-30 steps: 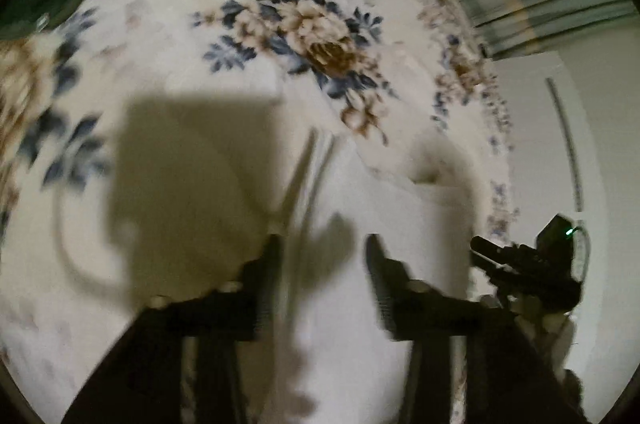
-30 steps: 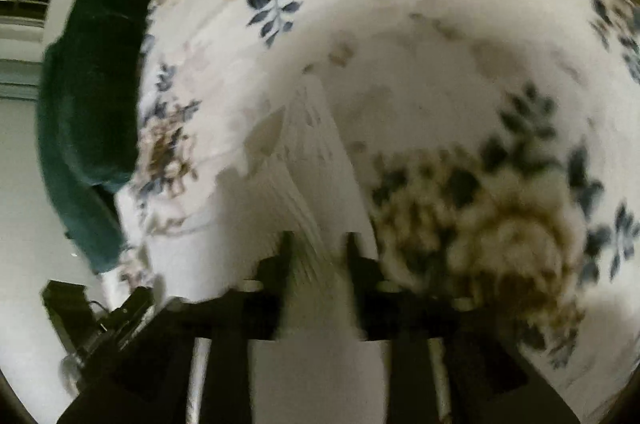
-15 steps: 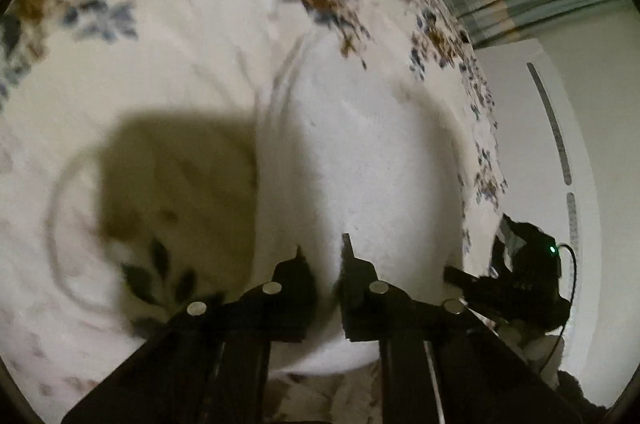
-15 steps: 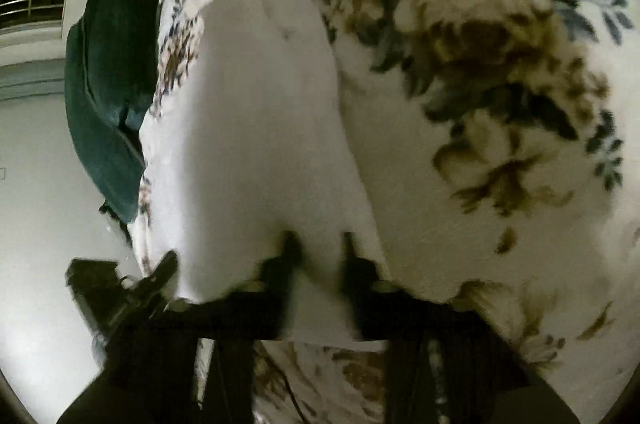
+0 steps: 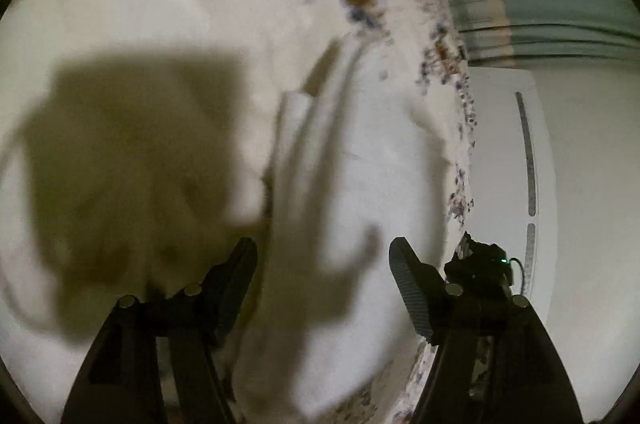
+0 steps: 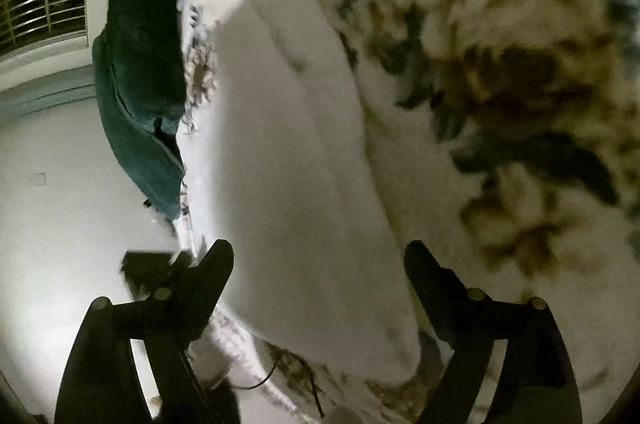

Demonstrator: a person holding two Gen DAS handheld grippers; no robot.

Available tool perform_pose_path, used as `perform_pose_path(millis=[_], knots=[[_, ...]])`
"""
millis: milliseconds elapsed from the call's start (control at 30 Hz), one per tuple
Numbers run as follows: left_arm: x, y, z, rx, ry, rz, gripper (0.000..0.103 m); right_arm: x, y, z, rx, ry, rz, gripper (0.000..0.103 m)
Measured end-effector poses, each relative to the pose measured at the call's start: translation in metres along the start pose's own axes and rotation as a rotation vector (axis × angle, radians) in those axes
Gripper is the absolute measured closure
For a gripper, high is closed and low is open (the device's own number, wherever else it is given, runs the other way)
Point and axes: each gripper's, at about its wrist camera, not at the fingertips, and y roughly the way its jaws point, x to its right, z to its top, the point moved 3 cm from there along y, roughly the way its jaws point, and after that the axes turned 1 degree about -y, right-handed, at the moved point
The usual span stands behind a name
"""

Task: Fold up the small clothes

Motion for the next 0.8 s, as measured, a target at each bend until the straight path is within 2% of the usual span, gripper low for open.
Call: perform_pose_path(millis=[33,100,167,300,333,367,400,500,667,800], knots=[[-0.003,0.011,0.005,-0.023,-0.013,-0.024,0.037,0.004,0.01,0.004,-0.03,0.002,0.013,0.011],[-0.001,0.028,0.01,-0.054,-0.009,-0.053,0.037,0.009,0.025,0.009,-0.075,0.0,0.061,0.001],[0.005,0.039,0.013,-0.073,0.016,-0.06,0.036,0.005,0.035,0.013,-0.105,-0.017,0.102,0.0],[0.021,0.046,0.015,-0.06,0.091,-0.035,0.039,-0.006,0.045,0.014,-0.115,-0.051,0.106,0.002],[0.024,0.044,0.015,-0.049,0.104,-0.032,0.045,-0.011,0.048,0.013,-0.115,-0.071,0.099,0.005],[0.027,0.042,0.014,-0.038,0.117,-0.028,0.063,-0.016,0.052,0.01,-0.117,-0.102,0.062,0.017],[0.03,0.039,0.015,-0.021,0.125,-0.02,0.067,-0.019,0.053,0.009,-0.111,-0.118,0.033,0.031],[0.036,0.031,0.014,0.021,0.135,-0.004,0.071,-0.026,0.05,0.004,-0.062,-0.134,0.001,0.05],[0.067,0.024,0.016,0.041,0.204,0.004,0.072,-0.047,0.033,-0.008,0.011,-0.17,-0.023,0.055],[0.093,0.01,0.032,0.07,0.248,-0.011,0.072,-0.073,0.014,0.002,0.061,-0.195,-0.004,0.056]])
